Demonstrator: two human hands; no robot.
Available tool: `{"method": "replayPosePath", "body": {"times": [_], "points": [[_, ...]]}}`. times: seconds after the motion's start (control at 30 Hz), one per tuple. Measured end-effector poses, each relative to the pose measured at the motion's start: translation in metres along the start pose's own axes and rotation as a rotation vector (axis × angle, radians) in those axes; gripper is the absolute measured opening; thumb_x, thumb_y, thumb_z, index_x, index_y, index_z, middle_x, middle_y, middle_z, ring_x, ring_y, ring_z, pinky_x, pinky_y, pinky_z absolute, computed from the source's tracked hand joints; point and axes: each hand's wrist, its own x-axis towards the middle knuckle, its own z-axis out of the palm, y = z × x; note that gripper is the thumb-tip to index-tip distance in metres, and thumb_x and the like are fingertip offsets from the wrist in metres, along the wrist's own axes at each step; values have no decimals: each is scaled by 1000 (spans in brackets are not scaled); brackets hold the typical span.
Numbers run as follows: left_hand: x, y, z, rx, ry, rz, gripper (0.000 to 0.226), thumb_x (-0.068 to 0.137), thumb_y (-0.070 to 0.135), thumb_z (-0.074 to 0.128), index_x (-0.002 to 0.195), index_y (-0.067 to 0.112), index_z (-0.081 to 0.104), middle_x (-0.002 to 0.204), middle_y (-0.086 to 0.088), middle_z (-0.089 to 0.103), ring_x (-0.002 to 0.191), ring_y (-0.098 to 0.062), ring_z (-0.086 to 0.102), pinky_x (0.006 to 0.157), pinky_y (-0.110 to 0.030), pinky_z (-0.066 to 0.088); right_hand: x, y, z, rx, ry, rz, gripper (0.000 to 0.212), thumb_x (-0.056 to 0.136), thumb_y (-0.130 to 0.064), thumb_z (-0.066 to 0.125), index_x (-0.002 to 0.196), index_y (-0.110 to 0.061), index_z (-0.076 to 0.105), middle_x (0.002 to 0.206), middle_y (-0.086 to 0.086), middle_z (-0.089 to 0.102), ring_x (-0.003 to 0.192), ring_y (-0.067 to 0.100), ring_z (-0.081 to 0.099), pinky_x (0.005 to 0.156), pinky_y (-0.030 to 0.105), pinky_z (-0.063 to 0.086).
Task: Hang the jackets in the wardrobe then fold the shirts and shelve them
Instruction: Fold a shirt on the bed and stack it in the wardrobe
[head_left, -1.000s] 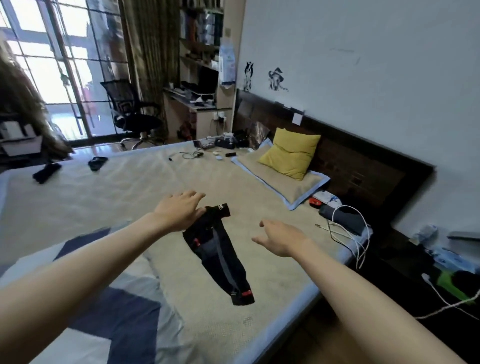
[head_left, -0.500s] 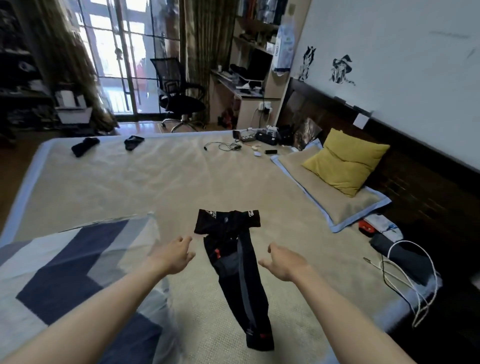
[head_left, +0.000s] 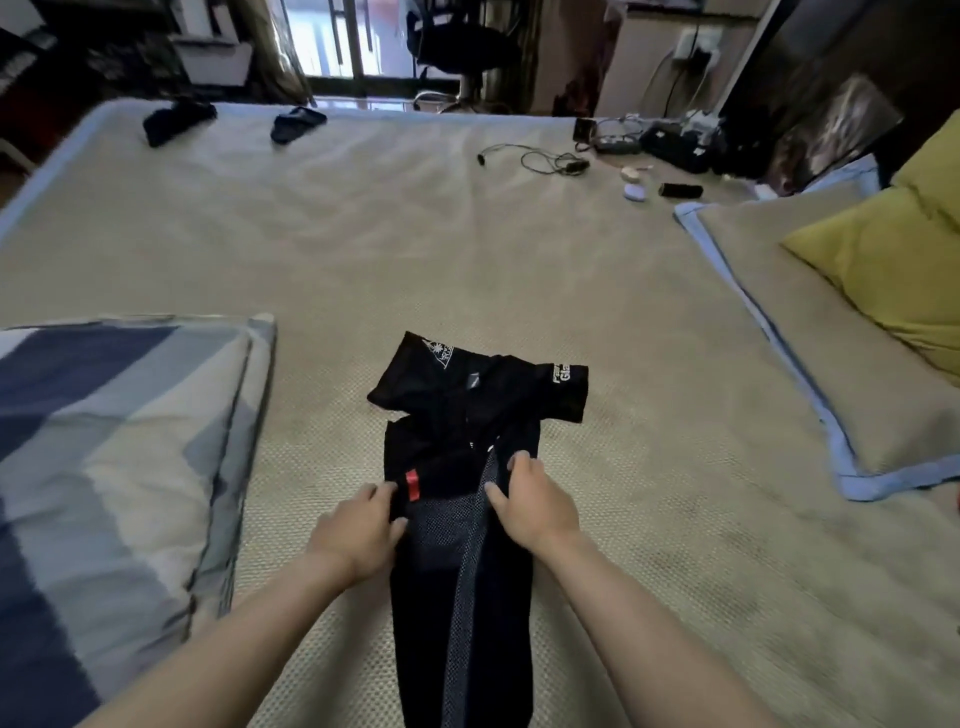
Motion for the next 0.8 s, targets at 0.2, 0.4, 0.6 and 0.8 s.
{"method": "replayPosePath", "body": {"times": [0.2, 0.4, 0.6, 0.8], "points": [[69, 1, 37, -132, 78, 17, 64, 97, 39, 57, 154, 32, 29, 151, -1, 36, 129, -26, 50, 105, -43, 46, 101, -2, 36, -61, 63, -170, 65, 100, -39, 55, 155, -24, 23, 152, 7, 33, 114, 33, 59, 82, 45, 54], [57, -29, 51, -222, 164, 103, 17, 89, 10, 62, 99, 23, 63, 101, 7, 55, 93, -16, 58, 85, -35, 48, 111, 50, 42, 44, 190, -112, 23, 95, -21, 60, 116, -15, 55, 114, 5, 55, 89, 29, 61, 66, 36, 43], [18, -70, 28, 59, -235, -18, 23, 76, 8, 56, 67, 29, 50, 80, 9, 63, 84, -12, 62, 61, -17, 37, 74, 106, 11, 161, -6, 209, 11, 74, -15, 61, 70, -18, 51, 70, -2, 62, 72, 26, 61, 64, 36, 47], [16, -45, -9, 584, -575, -162, 45, 86, 8, 62, 130, 15, 58, 131, -6, 64, 121, -24, 63, 96, -33, 53, 64, 93, -18, -338, -351, 249, 38, 86, -29, 60, 121, -16, 50, 118, 4, 64, 107, 26, 64, 80, 35, 48]]}}
